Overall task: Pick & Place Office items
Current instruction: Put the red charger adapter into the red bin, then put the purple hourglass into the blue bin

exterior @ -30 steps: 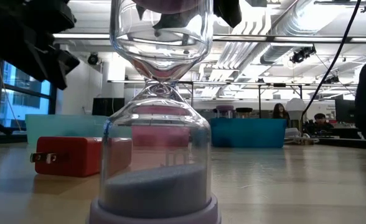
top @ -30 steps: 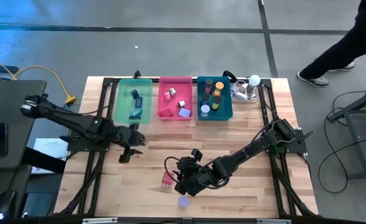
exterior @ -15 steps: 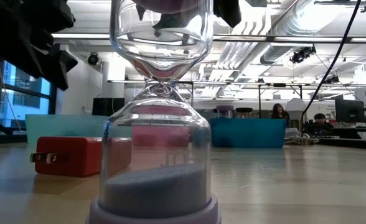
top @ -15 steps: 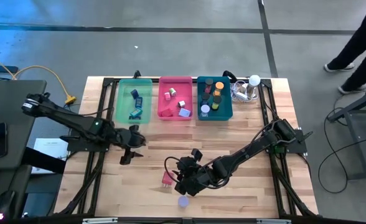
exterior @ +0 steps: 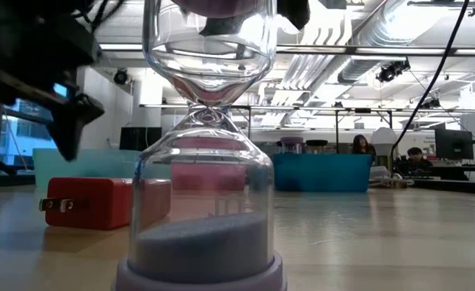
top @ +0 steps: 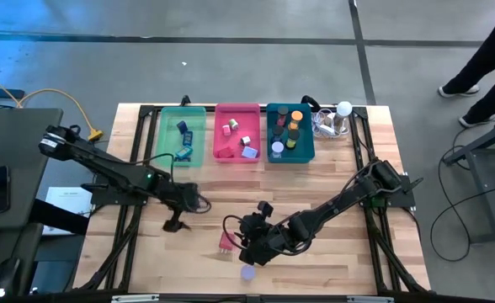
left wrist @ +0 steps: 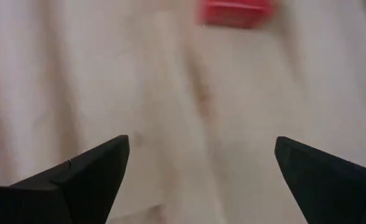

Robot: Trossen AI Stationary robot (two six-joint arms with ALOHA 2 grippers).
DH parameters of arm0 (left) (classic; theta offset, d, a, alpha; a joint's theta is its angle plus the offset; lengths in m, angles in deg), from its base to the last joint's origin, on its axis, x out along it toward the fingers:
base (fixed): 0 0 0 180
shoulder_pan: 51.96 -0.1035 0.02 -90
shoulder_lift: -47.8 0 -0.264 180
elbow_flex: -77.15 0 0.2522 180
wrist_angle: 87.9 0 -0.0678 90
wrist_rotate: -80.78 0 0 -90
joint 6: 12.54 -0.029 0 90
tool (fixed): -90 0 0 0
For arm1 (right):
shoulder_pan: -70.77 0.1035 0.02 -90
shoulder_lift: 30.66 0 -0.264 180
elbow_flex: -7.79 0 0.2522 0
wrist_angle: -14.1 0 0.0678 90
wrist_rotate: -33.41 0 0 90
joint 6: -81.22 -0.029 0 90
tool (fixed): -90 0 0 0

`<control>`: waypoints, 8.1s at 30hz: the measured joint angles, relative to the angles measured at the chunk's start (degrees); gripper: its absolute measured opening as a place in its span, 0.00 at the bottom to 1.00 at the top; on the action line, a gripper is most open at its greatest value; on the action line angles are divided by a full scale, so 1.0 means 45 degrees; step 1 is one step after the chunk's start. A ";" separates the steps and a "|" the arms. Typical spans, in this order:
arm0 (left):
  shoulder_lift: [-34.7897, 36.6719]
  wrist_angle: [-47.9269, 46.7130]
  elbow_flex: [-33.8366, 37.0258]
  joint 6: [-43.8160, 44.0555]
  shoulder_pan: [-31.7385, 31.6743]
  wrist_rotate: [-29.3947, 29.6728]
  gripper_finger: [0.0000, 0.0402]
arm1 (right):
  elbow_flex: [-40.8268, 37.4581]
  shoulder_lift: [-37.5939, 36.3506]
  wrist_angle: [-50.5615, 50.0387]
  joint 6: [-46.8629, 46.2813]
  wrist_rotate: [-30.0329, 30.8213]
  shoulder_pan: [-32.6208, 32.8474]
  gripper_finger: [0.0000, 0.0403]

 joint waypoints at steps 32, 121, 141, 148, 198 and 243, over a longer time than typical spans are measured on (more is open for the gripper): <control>-0.6449 -0.2162 -0.7181 -1.3306 0.2099 0.1205 0.98 | 0.0008 -0.0443 0.0380 0.2033 0.2437 0.3115 0.39; -0.9570 -0.2150 -0.8016 -1.4375 0.0347 -0.2049 0.51 | 0.0008 -0.0433 0.1081 0.2805 0.2325 0.3183 0.39; -0.5260 -0.6825 -0.8866 -1.2236 0.0107 0.0605 0.52 | -0.0016 -0.0433 0.1782 0.2758 0.2313 0.3487 0.39; -0.2188 -0.6944 -0.8871 -1.2482 -0.2712 0.0928 0.52 | -0.0016 -0.0431 0.2522 0.2734 0.2374 0.3607 0.39; -0.7502 -0.0076 -0.8871 -0.4707 -1.1964 0.0162 0.67 | -0.0608 -0.0045 0.2963 0.2138 0.2085 0.3411 0.39; 0.3378 -1.0140 -0.4818 0.3246 -0.1044 0.2381 0.68 | -0.0599 -0.0473 0.5763 0.6715 0.3559 0.2472 0.75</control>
